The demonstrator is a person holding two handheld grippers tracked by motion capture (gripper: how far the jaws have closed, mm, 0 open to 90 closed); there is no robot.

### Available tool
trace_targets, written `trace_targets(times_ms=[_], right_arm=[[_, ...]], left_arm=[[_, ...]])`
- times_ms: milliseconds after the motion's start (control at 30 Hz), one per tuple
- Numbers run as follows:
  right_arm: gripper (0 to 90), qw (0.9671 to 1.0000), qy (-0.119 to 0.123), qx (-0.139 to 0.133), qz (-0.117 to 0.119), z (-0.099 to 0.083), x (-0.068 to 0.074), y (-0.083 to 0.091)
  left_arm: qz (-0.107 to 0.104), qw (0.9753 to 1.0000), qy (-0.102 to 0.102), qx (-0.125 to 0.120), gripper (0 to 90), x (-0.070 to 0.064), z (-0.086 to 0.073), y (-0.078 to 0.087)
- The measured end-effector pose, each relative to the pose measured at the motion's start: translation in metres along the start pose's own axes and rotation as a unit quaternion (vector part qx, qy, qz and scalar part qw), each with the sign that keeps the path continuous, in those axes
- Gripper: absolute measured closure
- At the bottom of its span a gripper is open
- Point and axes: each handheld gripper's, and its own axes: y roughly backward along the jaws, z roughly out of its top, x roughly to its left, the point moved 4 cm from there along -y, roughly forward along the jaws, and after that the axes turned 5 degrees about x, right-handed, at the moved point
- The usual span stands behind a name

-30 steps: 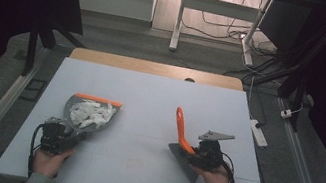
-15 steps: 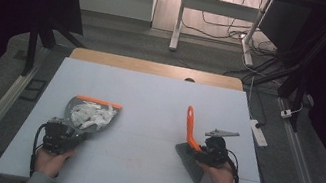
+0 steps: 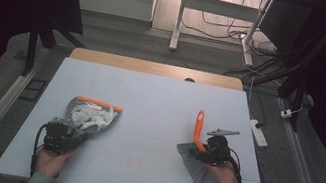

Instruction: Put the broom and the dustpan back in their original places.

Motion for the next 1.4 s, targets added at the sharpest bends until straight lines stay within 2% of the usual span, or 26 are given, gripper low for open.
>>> trace_targets(times_ms=[67,133,167,233,300,467,600,800,933,1100,1233,1400], right_arm=[[44.0,0.9999,0.001,0.005,-0.011,-0.001,-0.002,-0.001],[42.0,0.9999,-0.006,0.011,-0.011,-0.002,-0.004,-0.004],[41.1,0.9998,-0.009,0.011,-0.012,-0.002,-0.005,-0.004],[39.4,0.9994,-0.004,0.007,-0.033,-0.002,-0.005,-0.002],[39.9,0.9992,-0.005,0.000,-0.039,-0.001,-0.006,0.001],[40.3,0.9986,-0.002,-0.008,-0.051,-0.002,-0.005,0.004],[42.1,0.9980,0.009,-0.023,-0.058,-0.002,-0.002,0.012],[43.6,0.9977,0.038,-0.039,-0.041,-0.002,0.006,0.024],[44.0,0.9969,0.065,-0.043,-0.015,-0.002,0.015,0.027],[44.4,0.9939,0.102,-0.040,0.016,-0.005,0.027,0.027],[44.5,0.9916,0.121,-0.039,0.025,-0.008,0.030,0.026],[44.8,0.9903,0.130,-0.044,0.023,-0.009,0.031,0.026]], left_arm=[[-0.001,1.0000,-0.003,0.001,55.6,0.000,0.000,0.000],[0.001,1.0000,-0.006,0.001,51.7,0.000,0.000,0.001],[0.001,1.0000,-0.006,0.001,48.0,0.000,0.000,0.001],[0.000,1.0000,-0.009,-0.002,40.3,-0.001,0.001,0.003],[0.002,0.9999,-0.014,-0.005,35.5,-0.002,0.001,0.006],[0.007,0.9989,-0.046,-0.002,26.5,-0.006,-0.001,0.013],[0.015,0.9972,-0.073,-0.006,25.2,-0.007,-0.002,0.023],[-0.013,0.9924,-0.122,-0.010,28.4,-0.013,0.000,0.034],[-0.039,0.9888,-0.144,-0.010,29.2,-0.016,0.000,0.035],[-0.065,0.9832,-0.170,-0.006,30.3,-0.020,0.000,0.037],[-0.078,0.9808,-0.179,-0.006,30.3,-0.020,0.001,0.037],[-0.082,0.9801,-0.181,-0.003,30.2,-0.020,0.001,0.036]])
